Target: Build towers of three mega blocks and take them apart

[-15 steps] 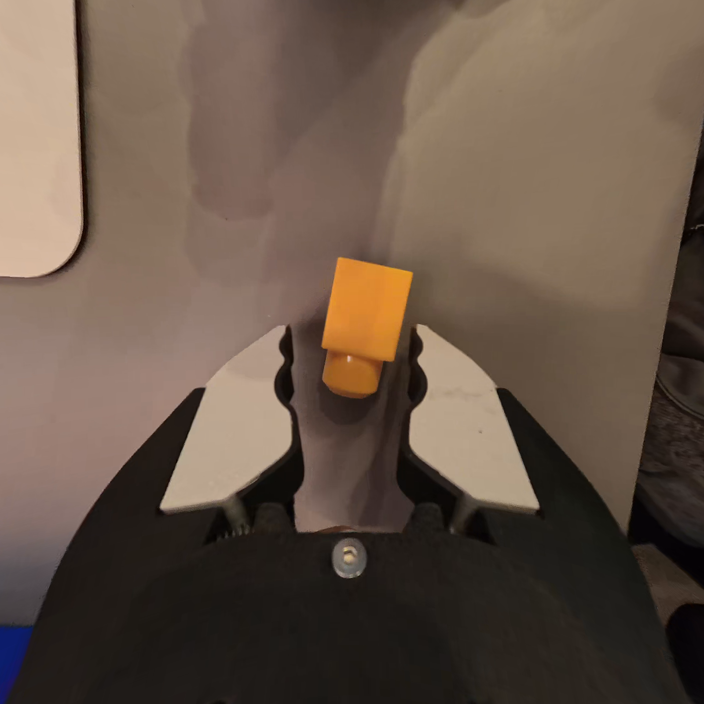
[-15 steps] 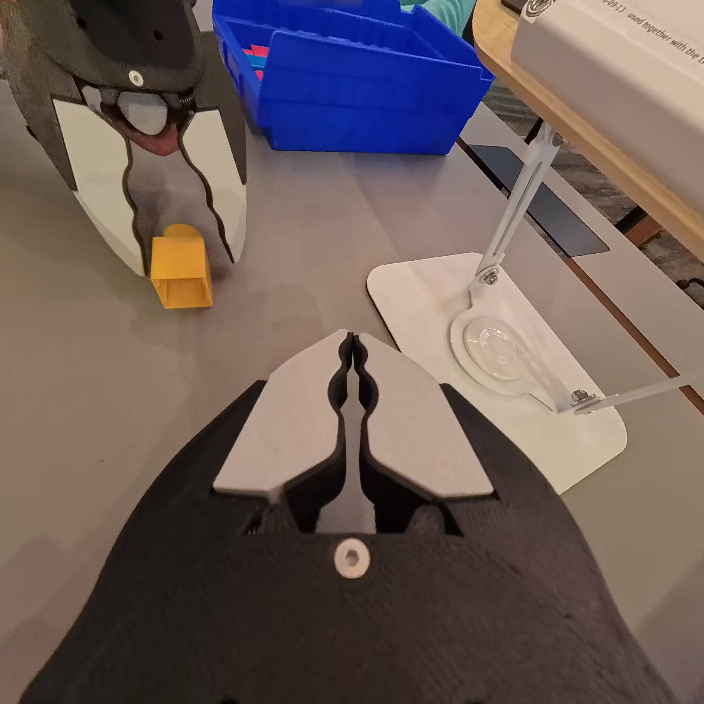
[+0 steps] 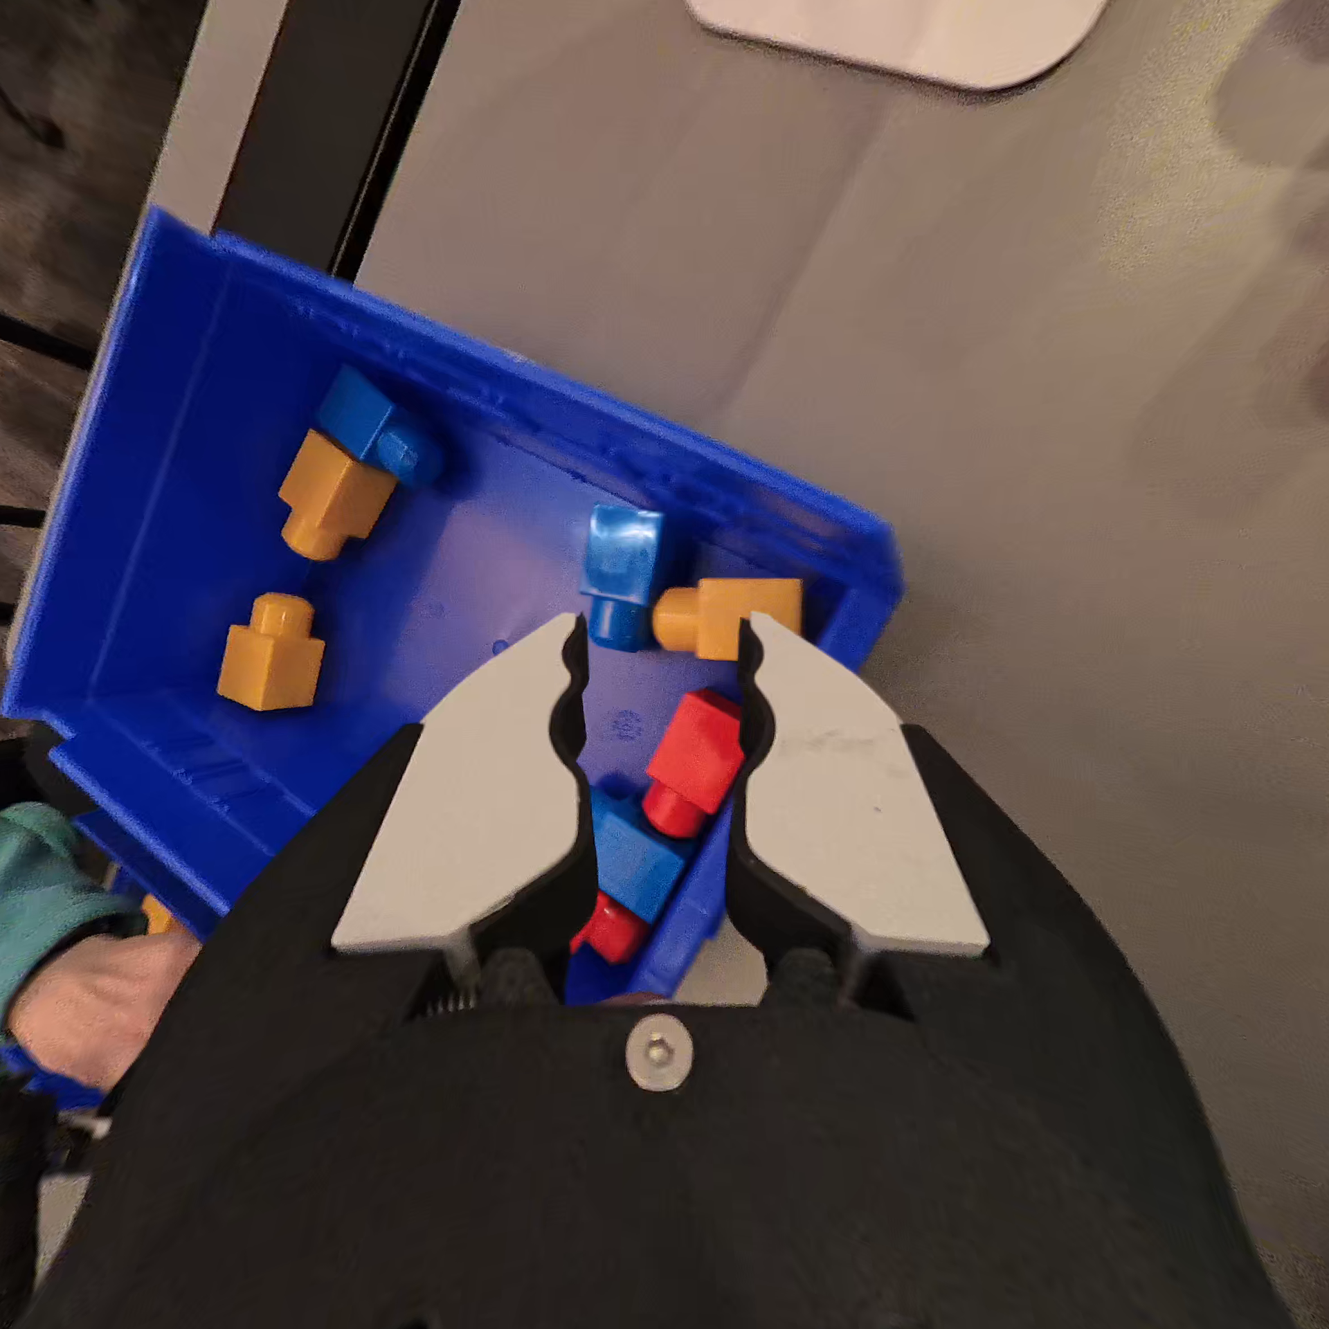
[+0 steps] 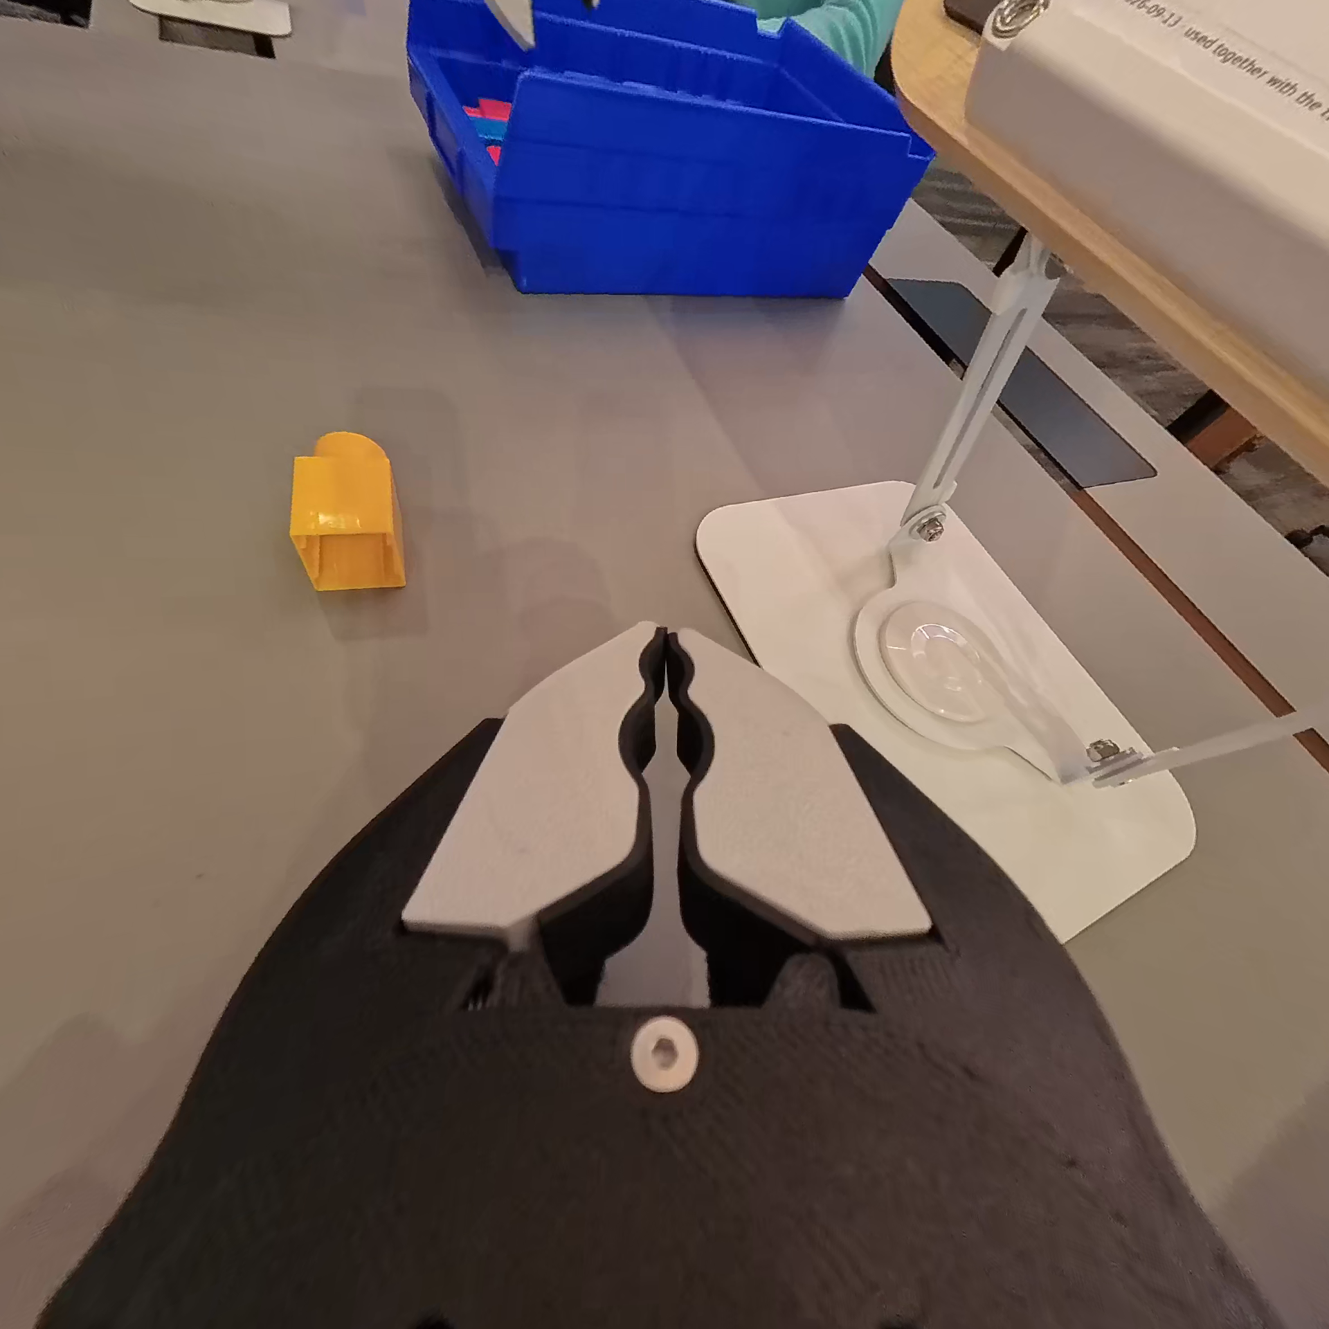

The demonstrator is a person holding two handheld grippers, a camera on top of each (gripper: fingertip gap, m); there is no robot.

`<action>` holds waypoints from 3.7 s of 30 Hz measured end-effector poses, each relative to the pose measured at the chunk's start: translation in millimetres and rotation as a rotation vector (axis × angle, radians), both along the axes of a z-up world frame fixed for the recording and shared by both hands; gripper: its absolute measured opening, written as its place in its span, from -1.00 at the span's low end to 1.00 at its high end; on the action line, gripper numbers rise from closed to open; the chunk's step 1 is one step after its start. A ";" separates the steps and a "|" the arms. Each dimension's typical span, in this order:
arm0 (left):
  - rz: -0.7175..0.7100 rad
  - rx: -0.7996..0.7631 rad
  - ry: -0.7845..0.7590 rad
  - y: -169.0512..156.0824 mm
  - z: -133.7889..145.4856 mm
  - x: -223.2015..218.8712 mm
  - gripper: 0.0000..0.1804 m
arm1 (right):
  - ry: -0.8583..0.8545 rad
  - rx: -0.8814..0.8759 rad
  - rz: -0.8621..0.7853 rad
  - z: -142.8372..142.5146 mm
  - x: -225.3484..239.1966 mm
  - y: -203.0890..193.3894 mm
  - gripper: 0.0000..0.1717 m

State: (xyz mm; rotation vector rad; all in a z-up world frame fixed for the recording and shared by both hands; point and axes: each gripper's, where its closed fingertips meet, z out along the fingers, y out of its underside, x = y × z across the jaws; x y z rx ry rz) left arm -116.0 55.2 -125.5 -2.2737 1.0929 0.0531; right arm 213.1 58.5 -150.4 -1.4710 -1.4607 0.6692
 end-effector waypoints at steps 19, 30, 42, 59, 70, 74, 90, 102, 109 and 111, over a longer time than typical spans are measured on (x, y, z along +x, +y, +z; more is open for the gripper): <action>0.036 -0.196 0.075 60.0 -79.8 -24.7 -0.61 | -0.016 -0.025 -0.008 -8.0 1.1 4.3 -1.00; -0.172 -0.038 -0.035 -49.0 29.3 44.2 -0.61 | -0.003 -0.014 0.005 -2.2 0.1 0.2 -1.00; -0.449 -0.268 -0.050 -107.6 -81.4 172.6 -0.61 | -0.012 -0.021 0.006 -5.0 0.1 -0.6 -1.00; -0.281 -0.025 -0.071 -80.0 -9.0 96.3 -0.39 | -0.010 -0.021 0.018 -4.2 -1.3 -2.9 -1.00; -0.136 -0.206 0.050 5.8 -49.6 0.4 -0.47 | -0.012 -0.039 -0.003 -8.1 1.1 2.8 -1.00; -0.130 -0.262 -0.044 18.1 -67.7 13.2 -0.43 | -0.022 -0.044 -0.001 -11.2 0.7 3.1 -1.00; 0.029 -0.188 -0.115 28.9 -44.1 -18.0 -0.47 | -0.018 -0.038 0.002 -8.9 1.1 2.8 -1.00; -0.023 -0.372 -0.026 19.2 -81.6 0.7 -0.51 | -0.020 -0.043 -0.003 -10.2 1.8 3.8 -1.00; 0.252 -0.257 -0.094 51.1 -75.1 -36.4 -0.60 | -0.031 -0.026 0.010 -9.7 -0.1 0.6 -1.00; 0.292 -0.176 -0.131 57.5 -56.7 -43.3 -0.55 | -0.026 -0.024 0.008 -8.2 0.5 0.7 -1.00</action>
